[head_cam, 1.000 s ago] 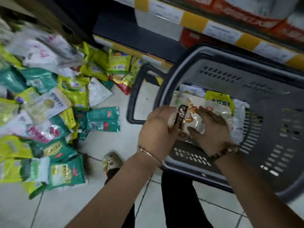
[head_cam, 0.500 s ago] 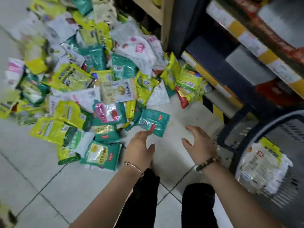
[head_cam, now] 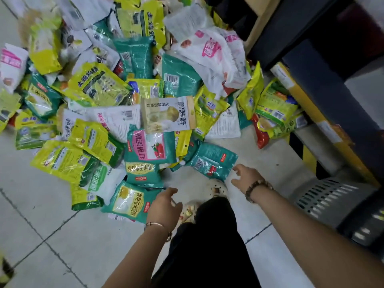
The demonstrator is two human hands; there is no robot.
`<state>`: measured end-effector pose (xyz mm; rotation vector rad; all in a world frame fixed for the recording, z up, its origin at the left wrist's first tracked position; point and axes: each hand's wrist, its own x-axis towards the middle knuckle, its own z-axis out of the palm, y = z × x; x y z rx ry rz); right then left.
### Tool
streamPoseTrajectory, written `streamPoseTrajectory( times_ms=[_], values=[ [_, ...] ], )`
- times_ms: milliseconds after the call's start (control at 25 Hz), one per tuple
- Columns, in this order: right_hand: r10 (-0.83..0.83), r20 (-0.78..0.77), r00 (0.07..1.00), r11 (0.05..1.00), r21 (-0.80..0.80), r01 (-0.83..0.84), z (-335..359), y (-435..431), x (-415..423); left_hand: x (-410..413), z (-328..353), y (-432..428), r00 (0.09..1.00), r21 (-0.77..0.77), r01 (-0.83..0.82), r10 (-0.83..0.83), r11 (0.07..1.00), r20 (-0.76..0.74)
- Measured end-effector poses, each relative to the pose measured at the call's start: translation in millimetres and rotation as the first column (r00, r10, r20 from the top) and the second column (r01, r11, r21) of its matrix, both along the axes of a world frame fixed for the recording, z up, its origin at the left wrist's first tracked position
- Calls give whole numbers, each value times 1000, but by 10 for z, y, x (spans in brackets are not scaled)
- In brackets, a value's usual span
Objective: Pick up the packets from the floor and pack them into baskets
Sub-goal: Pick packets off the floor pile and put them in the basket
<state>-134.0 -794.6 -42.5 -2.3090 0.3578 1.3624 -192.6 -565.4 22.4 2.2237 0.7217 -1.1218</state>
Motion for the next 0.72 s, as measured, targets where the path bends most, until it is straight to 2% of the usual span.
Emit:
streamPoseTrajectory(
  times_ms=[240, 440, 600, 640, 720],
  values=[
    [49, -20, 999, 996, -73, -50, -986, 152, 453, 182, -772, 39, 992, -44, -127, 126, 991, -24],
    [114, 0, 993, 993, -31, -114, -1816, 364, 616, 307, -1459, 7, 981, -110, -193, 195, 975, 1],
    [299, 56, 953, 940, -188, -284, -2144, 598, 521, 276, -1718, 50, 972, -150, -235, 234, 960, -22],
    [310, 47, 950, 934, -201, -295, -2175, 638, 513, 249, -1753, 65, 966, -152, -260, 258, 954, -30],
    [206, 36, 978, 972, -126, -200, -2186, 657, 505, 210, -1804, 99, 953, -151, -304, 301, 940, -45]
  ],
)
